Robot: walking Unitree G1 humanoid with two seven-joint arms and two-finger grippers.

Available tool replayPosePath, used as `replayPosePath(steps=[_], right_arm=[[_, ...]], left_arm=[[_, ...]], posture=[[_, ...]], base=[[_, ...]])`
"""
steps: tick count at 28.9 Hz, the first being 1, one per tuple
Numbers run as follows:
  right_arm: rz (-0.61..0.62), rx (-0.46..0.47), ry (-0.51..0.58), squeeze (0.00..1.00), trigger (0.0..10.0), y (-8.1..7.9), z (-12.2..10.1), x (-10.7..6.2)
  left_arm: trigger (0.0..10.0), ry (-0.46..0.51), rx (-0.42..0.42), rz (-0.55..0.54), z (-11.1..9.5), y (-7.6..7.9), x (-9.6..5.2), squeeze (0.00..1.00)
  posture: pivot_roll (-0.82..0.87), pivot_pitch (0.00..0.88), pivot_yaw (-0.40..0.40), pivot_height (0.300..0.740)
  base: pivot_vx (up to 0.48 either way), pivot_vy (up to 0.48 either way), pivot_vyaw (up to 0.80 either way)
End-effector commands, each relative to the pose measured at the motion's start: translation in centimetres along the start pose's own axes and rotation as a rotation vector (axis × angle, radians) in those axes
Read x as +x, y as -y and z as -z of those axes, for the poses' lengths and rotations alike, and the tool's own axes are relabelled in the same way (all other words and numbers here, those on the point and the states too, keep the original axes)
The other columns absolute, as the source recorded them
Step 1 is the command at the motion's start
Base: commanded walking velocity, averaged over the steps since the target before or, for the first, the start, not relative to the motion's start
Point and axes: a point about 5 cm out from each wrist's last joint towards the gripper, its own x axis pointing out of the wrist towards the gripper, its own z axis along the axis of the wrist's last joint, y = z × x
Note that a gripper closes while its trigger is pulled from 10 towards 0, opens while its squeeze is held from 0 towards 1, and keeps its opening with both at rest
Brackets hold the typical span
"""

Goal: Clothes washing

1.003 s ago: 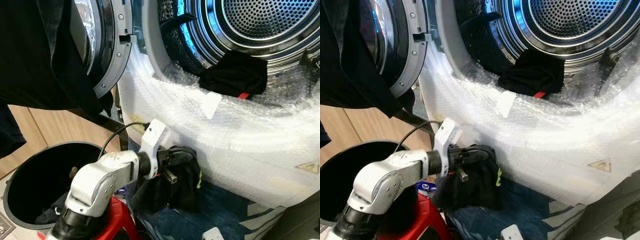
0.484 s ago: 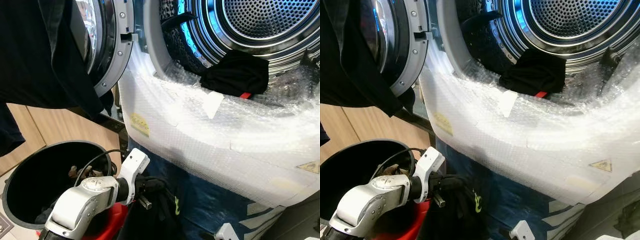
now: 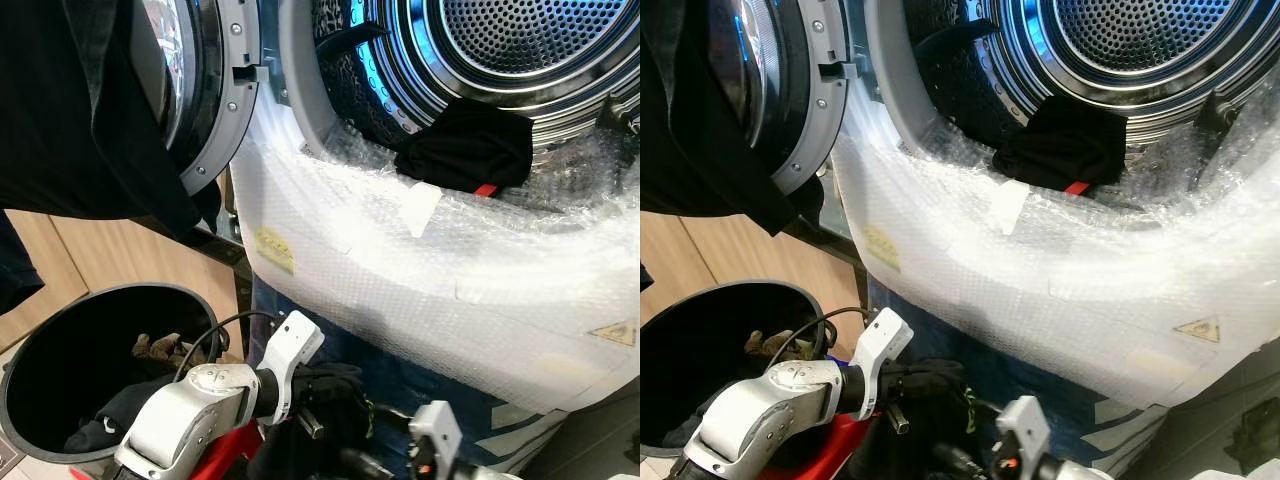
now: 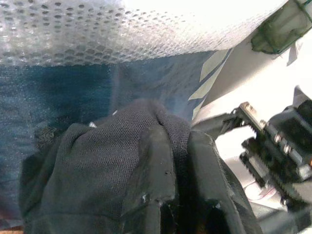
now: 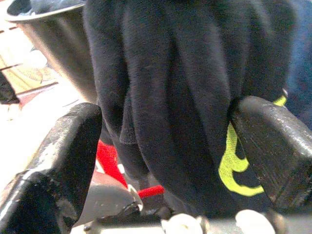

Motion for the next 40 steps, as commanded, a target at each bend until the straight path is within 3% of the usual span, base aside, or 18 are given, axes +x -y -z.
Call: replayPosePath(steps=[1,9,16,19,24,28,40], right_arm=[[-0.041,-0.027,-0.024,0.0,10.0,-0.7,-0.2,0.4],[-0.078,-0.003,-0.038,0.0,10.0,-1.9,0.1,1.6],[0.08,-0.003,-0.041,0.0,10.0,-0.9,-0.1,3.7],[0.206,0.029,-0.004,0.0,10.0,-0.3,-0.4,4.6],[0.156,0.069,0.012,0.0,10.0,-1.1,-0.6,5.4],[0.181,0.156,0.03,0.0,10.0,-1.1,-0.3,6.2],[0.275,0.304,0.073,0.0,10.0,-0.6,-0.3,7.8]], left_arm=[[0.0,0.023,0.032,0.009,-0.6,0.2,0.1,0.0],[0.0,0.055,0.019,-0.015,-1.1,0.1,0.1,0.0],[0.0,0.081,0.021,-0.001,-1.7,0.7,0.8,0.0],[0.0,0.081,0.022,0.013,-1.7,1.0,0.9,0.0],[0.0,0.088,0.03,0.017,-2.0,1.1,1.1,0.0],[0.0,0.098,0.036,0.02,-2.4,1.2,1.2,0.0],[0.0,0.103,0.028,0.018,-2.3,1.3,1.2,0.0]], posture=[[-0.03,0.0,-0.003,0.74],[-0.01,0.0,-0.009,0.74],[-0.01,0.0,0.0,0.74],[-0.01,0.0,0.0,0.74],[-0.01,0.0,0.006,0.74],[-0.01,0.0,0.005,0.74],[0.0,0.0,0.009,0.74]], base=[[0.0,0.0,0.0],[0.0,0.0,0.0],[0.0,0.0,0.0],[0.0,0.0,0.0],[0.0,0.0,0.0],[0.0,0.0,0.0],[0.0,0.0,0.0]])
